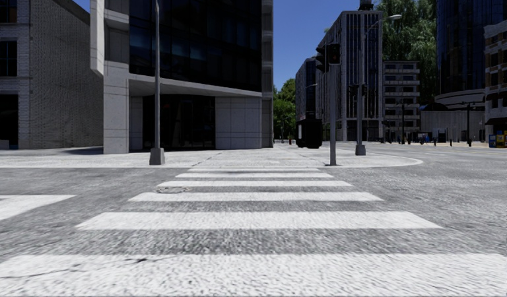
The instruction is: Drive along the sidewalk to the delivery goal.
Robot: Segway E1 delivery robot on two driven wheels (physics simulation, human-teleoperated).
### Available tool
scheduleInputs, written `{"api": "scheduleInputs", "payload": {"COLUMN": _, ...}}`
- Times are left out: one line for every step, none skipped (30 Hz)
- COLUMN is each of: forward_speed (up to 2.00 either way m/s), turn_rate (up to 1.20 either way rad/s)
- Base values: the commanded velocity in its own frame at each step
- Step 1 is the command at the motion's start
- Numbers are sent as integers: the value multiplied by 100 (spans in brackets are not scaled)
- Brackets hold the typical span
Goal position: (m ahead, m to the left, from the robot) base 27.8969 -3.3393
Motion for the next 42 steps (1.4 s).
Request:
{"api": "scheduleInputs", "payload": {"forward_speed": 200, "turn_rate": 0}}
{"api": "scheduleInputs", "payload": {"forward_speed": 200, "turn_rate": 0}}
{"api": "scheduleInputs", "payload": {"forward_speed": 200, "turn_rate": 0}}
{"api": "scheduleInputs", "payload": {"forward_speed": 200, "turn_rate": 0}}
{"api": "scheduleInputs", "payload": {"forward_speed": 200, "turn_rate": 0}}
{"api": "scheduleInputs", "payload": {"forward_speed": 200, "turn_rate": 0}}
{"api": "scheduleInputs", "payload": {"forward_speed": 200, "turn_rate": 0}}
{"api": "scheduleInputs", "payload": {"forward_speed": 200, "turn_rate": 0}}
{"api": "scheduleInputs", "payload": {"forward_speed": 200, "turn_rate": 0}}
{"api": "scheduleInputs", "payload": {"forward_speed": 200, "turn_rate": 0}}
{"api": "scheduleInputs", "payload": {"forward_speed": 200, "turn_rate": 0}}
{"api": "scheduleInputs", "payload": {"forward_speed": 200, "turn_rate": 0}}
{"api": "scheduleInputs", "payload": {"forward_speed": 200, "turn_rate": 0}}
{"api": "scheduleInputs", "payload": {"forward_speed": 200, "turn_rate": 0}}
{"api": "scheduleInputs", "payload": {"forward_speed": 200, "turn_rate": 0}}
{"api": "scheduleInputs", "payload": {"forward_speed": 200, "turn_rate": 0}}
{"api": "scheduleInputs", "payload": {"forward_speed": 200, "turn_rate": 0}}
{"api": "scheduleInputs", "payload": {"forward_speed": 200, "turn_rate": 0}}
{"api": "scheduleInputs", "payload": {"forward_speed": 200, "turn_rate": 0}}
{"api": "scheduleInputs", "payload": {"forward_speed": 200, "turn_rate": 0}}
{"api": "scheduleInputs", "payload": {"forward_speed": 200, "turn_rate": 0}}
{"api": "scheduleInputs", "payload": {"forward_speed": 200, "turn_rate": 0}}
{"api": "scheduleInputs", "payload": {"forward_speed": 200, "turn_rate": 0}}
{"api": "scheduleInputs", "payload": {"forward_speed": 200, "turn_rate": 0}}
{"api": "scheduleInputs", "payload": {"forward_speed": 200, "turn_rate": 0}}
{"api": "scheduleInputs", "payload": {"forward_speed": 200, "turn_rate": 0}}
{"api": "scheduleInputs", "payload": {"forward_speed": 200, "turn_rate": 0}}
{"api": "scheduleInputs", "payload": {"forward_speed": 200, "turn_rate": 0}}
{"api": "scheduleInputs", "payload": {"forward_speed": 200, "turn_rate": 0}}
{"api": "scheduleInputs", "payload": {"forward_speed": 200, "turn_rate": 0}}
{"api": "scheduleInputs", "payload": {"forward_speed": 200, "turn_rate": 0}}
{"api": "scheduleInputs", "payload": {"forward_speed": 200, "turn_rate": 0}}
{"api": "scheduleInputs", "payload": {"forward_speed": 200, "turn_rate": 0}}
{"api": "scheduleInputs", "payload": {"forward_speed": 200, "turn_rate": 0}}
{"api": "scheduleInputs", "payload": {"forward_speed": 200, "turn_rate": 0}}
{"api": "scheduleInputs", "payload": {"forward_speed": 200, "turn_rate": 0}}
{"api": "scheduleInputs", "payload": {"forward_speed": 200, "turn_rate": 0}}
{"api": "scheduleInputs", "payload": {"forward_speed": 200, "turn_rate": 0}}
{"api": "scheduleInputs", "payload": {"forward_speed": 200, "turn_rate": 0}}
{"api": "scheduleInputs", "payload": {"forward_speed": 200, "turn_rate": 0}}
{"api": "scheduleInputs", "payload": {"forward_speed": 200, "turn_rate": 0}}
{"api": "scheduleInputs", "payload": {"forward_speed": 200, "turn_rate": 0}}
